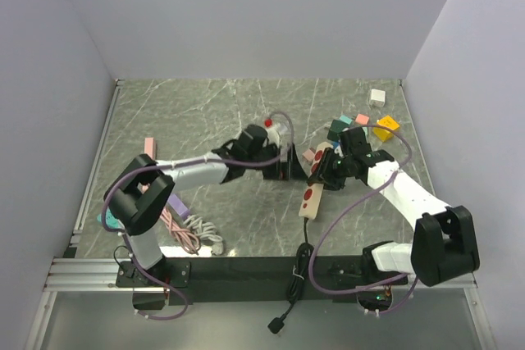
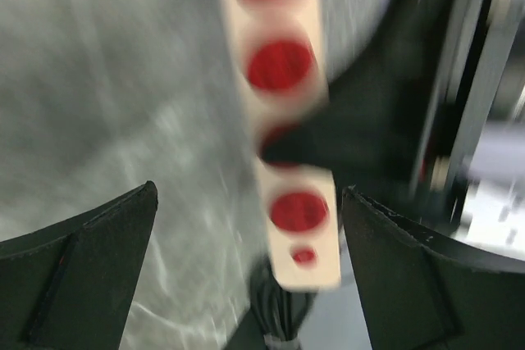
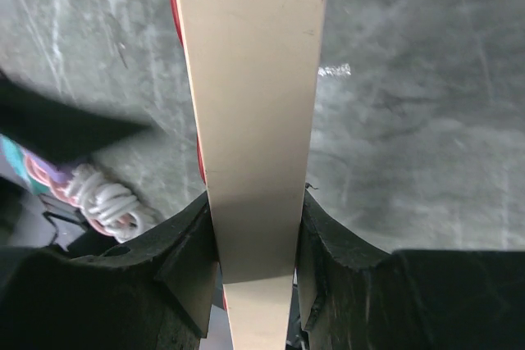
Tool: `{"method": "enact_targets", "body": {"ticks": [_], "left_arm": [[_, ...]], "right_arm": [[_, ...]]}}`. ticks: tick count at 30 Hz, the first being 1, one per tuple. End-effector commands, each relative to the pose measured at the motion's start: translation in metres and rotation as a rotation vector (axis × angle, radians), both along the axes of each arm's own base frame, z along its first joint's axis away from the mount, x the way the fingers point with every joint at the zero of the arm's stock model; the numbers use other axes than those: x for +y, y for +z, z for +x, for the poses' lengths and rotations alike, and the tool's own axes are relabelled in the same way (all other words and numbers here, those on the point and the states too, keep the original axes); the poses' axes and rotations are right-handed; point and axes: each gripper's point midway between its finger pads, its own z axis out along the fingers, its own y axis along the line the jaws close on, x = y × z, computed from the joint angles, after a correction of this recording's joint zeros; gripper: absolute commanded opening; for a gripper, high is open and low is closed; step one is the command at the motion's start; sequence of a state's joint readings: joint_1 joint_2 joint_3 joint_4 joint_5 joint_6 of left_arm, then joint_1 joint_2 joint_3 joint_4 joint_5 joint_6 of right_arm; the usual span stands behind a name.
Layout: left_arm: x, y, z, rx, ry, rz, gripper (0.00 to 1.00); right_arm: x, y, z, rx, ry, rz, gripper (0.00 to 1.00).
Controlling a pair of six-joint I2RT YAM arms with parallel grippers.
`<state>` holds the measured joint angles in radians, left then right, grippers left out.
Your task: Pull the plug off the socket
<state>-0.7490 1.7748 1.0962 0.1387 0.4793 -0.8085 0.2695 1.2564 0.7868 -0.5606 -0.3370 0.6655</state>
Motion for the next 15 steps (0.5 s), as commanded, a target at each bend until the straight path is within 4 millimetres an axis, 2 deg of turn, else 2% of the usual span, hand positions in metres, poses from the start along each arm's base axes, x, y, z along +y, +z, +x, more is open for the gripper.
{"method": "enact_targets", "body": {"ticks": [1,3,6,12,15], "left_arm": [[-0.008,0.008,-0.048,-0.065,-0.155,-0.023,0.99],[-0.012,0.008,-0.061,-0.071,-0.173,-0.023,0.99],[-0.015,0.006,-0.066,-0.071,-0.169,-0.013,0.99],[-0.027,0.003,-0.061,-0.075,-0.144,0.018,0.99],[-0.028,-0.010,-0.057,-0.067,-0.125,0.071,0.98]], "right_arm": [[0.020,0.038,0.037,-0.114,-0.009,0.111,0.00],[0.025,0.040,0.042,-0.105,-0.014,0.130,0.00],[0.033,0.042,0.044,-0.105,0.000,0.139,0.00],[0.053,0.050,0.039,-0.113,0.038,0.163,0.00],[0.063,0.054,0.035,-0.115,0.051,0.185,0.00]]}}
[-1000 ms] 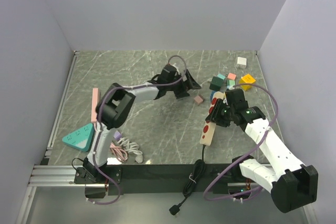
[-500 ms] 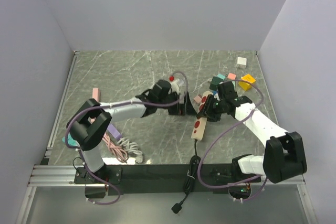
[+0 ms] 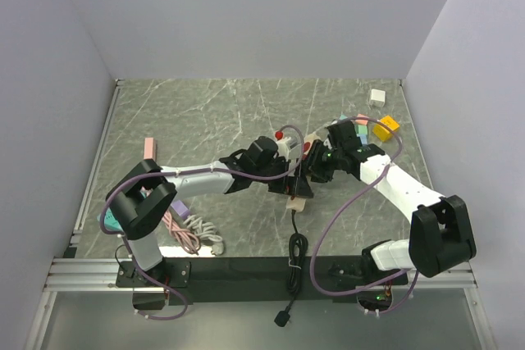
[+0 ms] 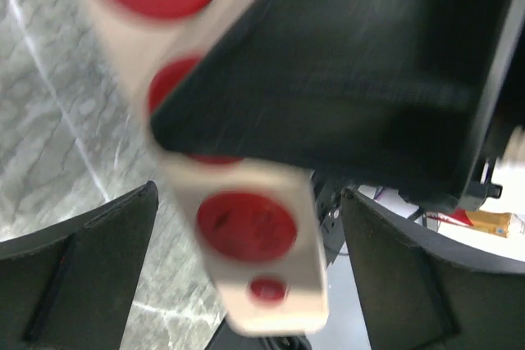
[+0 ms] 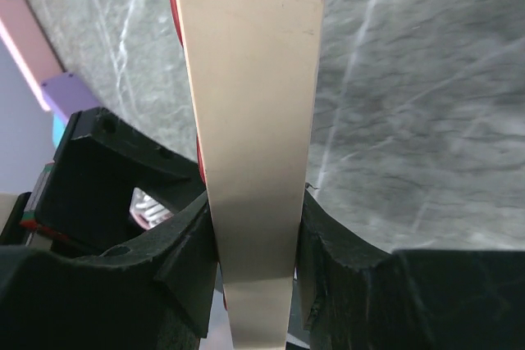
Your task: Pull the plug off the socket
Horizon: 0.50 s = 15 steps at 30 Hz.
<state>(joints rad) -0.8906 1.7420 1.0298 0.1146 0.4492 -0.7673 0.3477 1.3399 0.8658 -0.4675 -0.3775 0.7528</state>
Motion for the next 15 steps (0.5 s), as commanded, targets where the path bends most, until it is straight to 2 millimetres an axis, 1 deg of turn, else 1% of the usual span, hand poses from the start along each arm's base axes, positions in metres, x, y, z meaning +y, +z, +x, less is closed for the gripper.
{"method": "enact_targets", "body": {"ticks": [1,2,3,4,5,6,7,8,9,10,11,12,13,14,15], "left_arm": [[-0.011,0.006,0.009,-0.057,0.004,0.009,0.92],[-0.011,0.008,0.007,-0.054,-0.004,0.001,0.73],[-0.010,0.006,0.006,-0.053,-0.006,0.002,0.60],[-0.009,0.007,0.005,-0.055,-0.007,0.002,0.42],[-0.008,0.010,0.005,-0.061,-0.004,0.001,0.01],[-0.004,0.006,0.005,-0.058,0.014,0.018,0.01],[-0.001,0.011,0.004,-0.072,0.013,0.017,0.00],[0.003,0.012,0.004,-0.075,0.020,0.020,0.00],[0.011,0.006,0.005,-0.076,0.042,0.043,0.01],[0.017,0.010,0.004,-0.084,0.053,0.051,0.00],[0.023,0.009,0.005,-0.085,0.071,0.065,0.01],[0.039,0.002,0.015,-0.081,0.133,0.101,0.01],[0.055,0.002,0.017,-0.068,0.176,0.143,0.01],[0.076,-0.004,0.033,-0.055,0.249,0.176,0.01],[0.093,-0.005,0.043,-0.044,0.309,0.200,0.01]], "right_arm": [[0.025,0.039,0.014,-0.086,0.021,0.097,0.00],[0.026,0.039,0.014,-0.086,0.022,0.099,0.00],[0.027,0.041,0.013,-0.088,0.025,0.102,0.00],[0.027,0.043,0.014,-0.093,0.022,0.107,0.00],[0.026,0.044,0.014,-0.095,0.018,0.103,0.16],[0.026,0.046,0.015,-0.097,0.017,0.100,0.26],[0.025,0.050,0.018,-0.108,0.009,0.095,0.35],[0.024,0.050,0.018,-0.101,0.002,0.088,0.54],[0.022,0.051,0.020,-0.102,-0.008,0.077,0.67],[0.019,0.051,0.023,-0.097,-0.023,0.064,0.80],[0.013,0.055,0.028,-0.104,-0.049,0.042,0.90],[0.010,0.058,0.031,-0.108,-0.066,0.036,0.91],[0.006,0.066,0.036,-0.120,-0.089,0.034,0.91],[-0.006,0.069,0.041,-0.122,-0.131,0.013,0.92],[-0.011,0.073,0.044,-0.130,-0.150,0.007,0.93]]}}
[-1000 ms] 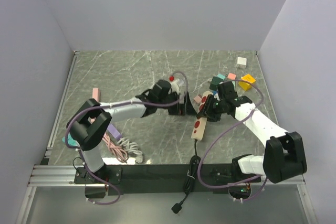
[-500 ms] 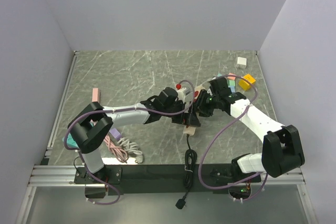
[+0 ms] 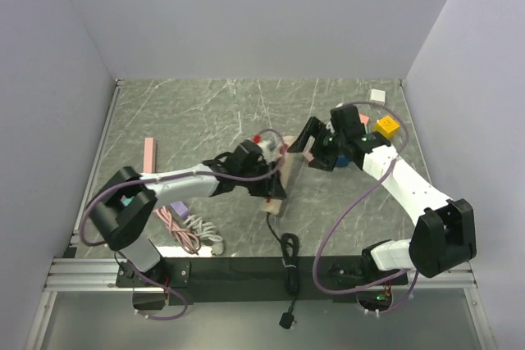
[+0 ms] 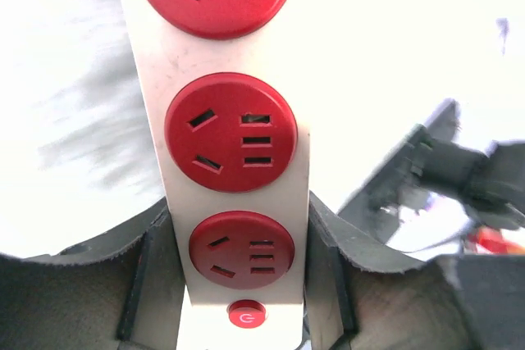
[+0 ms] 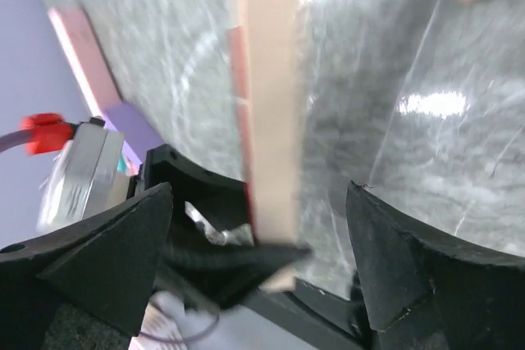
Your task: Pull the plug off the socket
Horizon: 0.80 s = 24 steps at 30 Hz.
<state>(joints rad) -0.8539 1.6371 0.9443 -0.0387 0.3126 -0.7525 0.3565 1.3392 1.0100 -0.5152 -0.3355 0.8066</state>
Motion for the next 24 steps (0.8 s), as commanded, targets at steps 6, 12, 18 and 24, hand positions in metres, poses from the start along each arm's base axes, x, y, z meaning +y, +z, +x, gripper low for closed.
{"method": "enact_targets", "body": {"ticks": [6,12,18,24], "left_arm": [[0.192,0.029,0.116,-0.084,0.606,0.232,0.01],[0.306,0.017,0.165,-0.025,0.861,0.333,0.00],[0.391,-0.016,0.181,0.083,1.043,0.411,0.01],[0.428,-0.031,0.176,0.142,1.106,0.420,0.56]], "right_arm": [[-0.038,0.058,0.028,-0.115,-0.105,-0.037,0.95],[-0.033,0.060,0.021,-0.145,-0.064,0.007,0.96],[-0.036,0.051,0.006,-0.158,-0.034,-0.001,0.97],[-0.041,0.047,-0.004,-0.179,-0.012,-0.026,0.98]]}}
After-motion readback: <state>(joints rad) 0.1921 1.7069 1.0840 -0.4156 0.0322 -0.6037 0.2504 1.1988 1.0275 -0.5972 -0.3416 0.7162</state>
